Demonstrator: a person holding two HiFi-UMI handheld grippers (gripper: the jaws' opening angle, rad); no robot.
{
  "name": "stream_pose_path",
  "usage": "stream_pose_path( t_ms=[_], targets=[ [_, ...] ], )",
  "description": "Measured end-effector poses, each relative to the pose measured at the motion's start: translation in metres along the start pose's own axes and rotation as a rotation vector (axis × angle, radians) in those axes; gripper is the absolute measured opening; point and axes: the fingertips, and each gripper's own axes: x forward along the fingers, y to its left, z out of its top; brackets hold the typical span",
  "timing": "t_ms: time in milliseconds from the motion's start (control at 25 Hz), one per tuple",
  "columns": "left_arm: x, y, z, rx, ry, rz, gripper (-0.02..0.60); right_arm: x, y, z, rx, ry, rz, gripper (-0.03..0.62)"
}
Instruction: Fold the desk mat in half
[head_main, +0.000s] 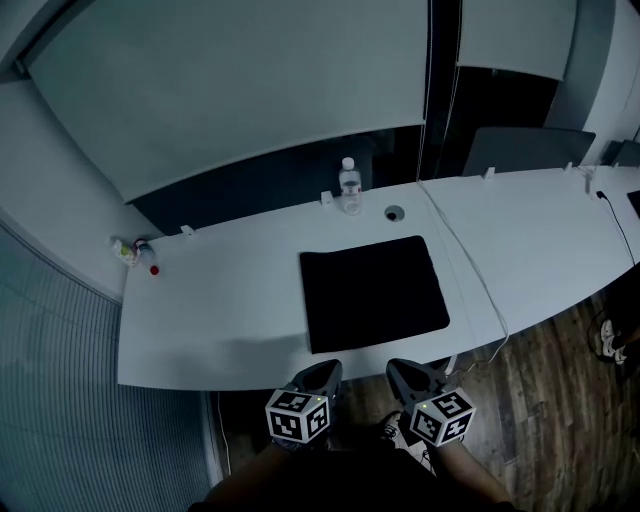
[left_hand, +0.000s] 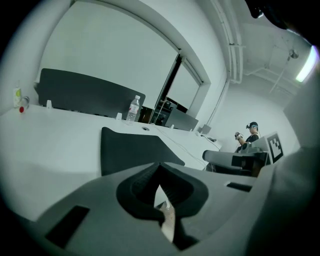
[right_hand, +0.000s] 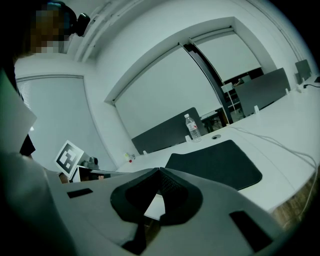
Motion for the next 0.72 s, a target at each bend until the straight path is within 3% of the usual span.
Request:
stream_pose_path(
  t_ms=[280,720],
  targets=[
    [-0.045,0.046,-0.012,-0.012,0.009,-0.029,0.006,0.03,0.059,-0.023,-0.014,0.022,-0.014,0.02],
    [-0.093,0.063,-0.022,0.021,0.011,-0.129,0.006,0.035,0.117,-0.047,-0.01,-0.019,-0.086,0.02]
  ],
)
